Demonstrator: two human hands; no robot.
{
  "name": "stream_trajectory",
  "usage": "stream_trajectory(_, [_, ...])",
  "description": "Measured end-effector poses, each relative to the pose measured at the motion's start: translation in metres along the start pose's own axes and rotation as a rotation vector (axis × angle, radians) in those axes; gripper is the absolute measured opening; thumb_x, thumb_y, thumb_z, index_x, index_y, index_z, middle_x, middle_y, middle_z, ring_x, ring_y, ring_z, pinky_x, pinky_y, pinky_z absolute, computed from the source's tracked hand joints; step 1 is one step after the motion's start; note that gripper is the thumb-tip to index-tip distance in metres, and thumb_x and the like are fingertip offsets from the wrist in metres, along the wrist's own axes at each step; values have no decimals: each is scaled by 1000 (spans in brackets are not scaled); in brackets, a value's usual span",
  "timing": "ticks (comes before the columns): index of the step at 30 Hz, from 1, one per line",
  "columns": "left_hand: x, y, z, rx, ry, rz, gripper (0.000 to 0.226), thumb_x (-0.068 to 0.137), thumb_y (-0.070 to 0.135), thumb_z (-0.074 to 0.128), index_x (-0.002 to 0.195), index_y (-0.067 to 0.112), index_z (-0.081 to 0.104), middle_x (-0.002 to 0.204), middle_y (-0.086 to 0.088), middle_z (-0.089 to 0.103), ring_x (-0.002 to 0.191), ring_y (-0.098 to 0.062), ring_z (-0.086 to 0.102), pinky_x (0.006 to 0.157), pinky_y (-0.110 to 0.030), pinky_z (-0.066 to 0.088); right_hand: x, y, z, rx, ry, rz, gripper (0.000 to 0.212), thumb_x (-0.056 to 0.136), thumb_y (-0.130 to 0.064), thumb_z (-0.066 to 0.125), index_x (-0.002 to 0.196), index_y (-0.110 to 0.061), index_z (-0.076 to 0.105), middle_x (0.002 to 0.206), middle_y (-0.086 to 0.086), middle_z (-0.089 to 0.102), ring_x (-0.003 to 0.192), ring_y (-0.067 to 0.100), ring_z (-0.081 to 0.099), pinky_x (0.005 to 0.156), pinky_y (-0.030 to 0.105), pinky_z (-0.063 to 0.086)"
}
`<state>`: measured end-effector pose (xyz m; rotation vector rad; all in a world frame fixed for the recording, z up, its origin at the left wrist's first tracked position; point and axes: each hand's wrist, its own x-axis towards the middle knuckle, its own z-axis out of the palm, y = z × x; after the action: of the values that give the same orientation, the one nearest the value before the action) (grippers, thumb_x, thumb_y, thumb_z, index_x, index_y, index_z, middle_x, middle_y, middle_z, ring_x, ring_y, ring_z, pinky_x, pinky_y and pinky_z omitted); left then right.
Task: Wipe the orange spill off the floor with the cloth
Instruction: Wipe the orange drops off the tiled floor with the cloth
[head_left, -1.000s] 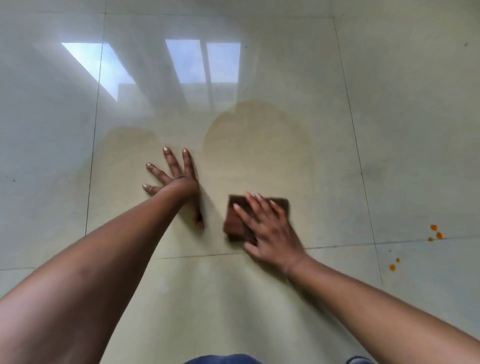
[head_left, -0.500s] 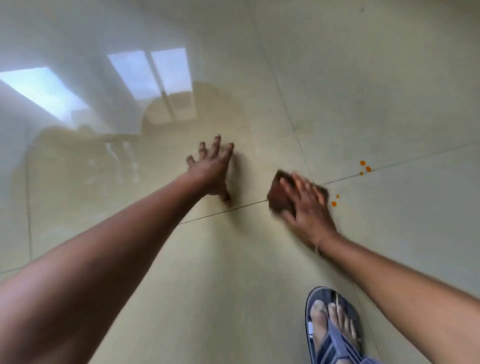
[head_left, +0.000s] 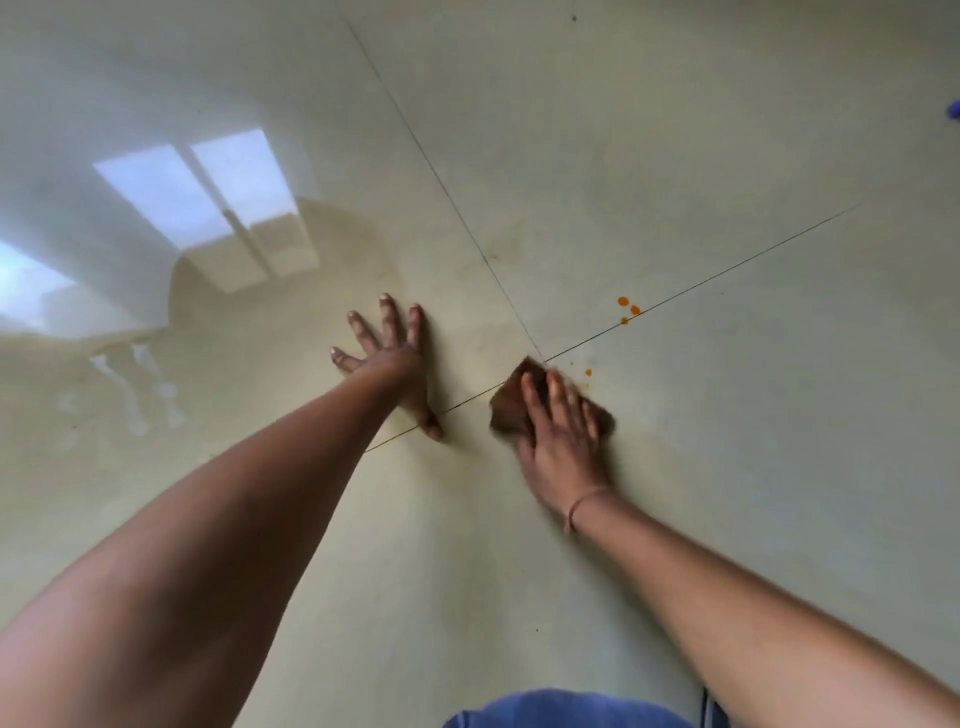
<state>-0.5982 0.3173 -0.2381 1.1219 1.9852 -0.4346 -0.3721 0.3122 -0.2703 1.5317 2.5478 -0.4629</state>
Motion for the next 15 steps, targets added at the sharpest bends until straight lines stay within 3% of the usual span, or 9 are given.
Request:
stream_trajectory(2, [2,5,-2,16,-20,-32,168,41,48,94,137,24,-42,140,-10,-54,132,-52,-35,102,-77,6,-44,16,6,31,-36,-142,72,89,-45,36,153,-31,6,162,4,6,149,22,4,118,41,6])
stream_trajectory(4, [2,11,-1,23,-5,-59,167,43,42,95,136,21,-42,142,-13,-50,134,-54,-30,104,-74,9,-51,52,2,18,-50,-169,71,86,-46,33,151,-32,9,161,5,11,148,24,10,118,43,10])
stream_trajectory(7, [3,26,2,96,113,-30,150,57,20,92,146,13,-29,151,-17,-36,139,-53,-18,108,-72,10,23,68,-11,10,116,122,66,93,-38,42,152,-23,18,160,10,14,147,27,13,118,44,12])
stream_trajectory(9, [5,41,4,246,141,93,156,48,17,94,145,6,-27,153,-14,-35,140,-52,-16,108,-72,11,56,44,-11,-6,126,195,68,93,-39,44,153,-23,16,161,10,12,147,26,11,118,43,9])
stream_trajectory(13, [6,45,-8,362,7,181,172,35,32,97,141,8,-36,147,-8,-46,140,-48,-24,105,-71,20,-19,36,20,-5,40,-291,73,88,-50,43,153,-29,15,160,7,15,148,24,14,116,43,11])
stream_trajectory(15, [5,44,-10,369,-35,179,171,37,37,96,138,9,-40,143,-9,-50,136,-48,-31,106,-72,18,-42,72,12,-10,-35,-373,79,84,-55,44,152,-34,11,161,1,10,148,21,12,116,44,14])
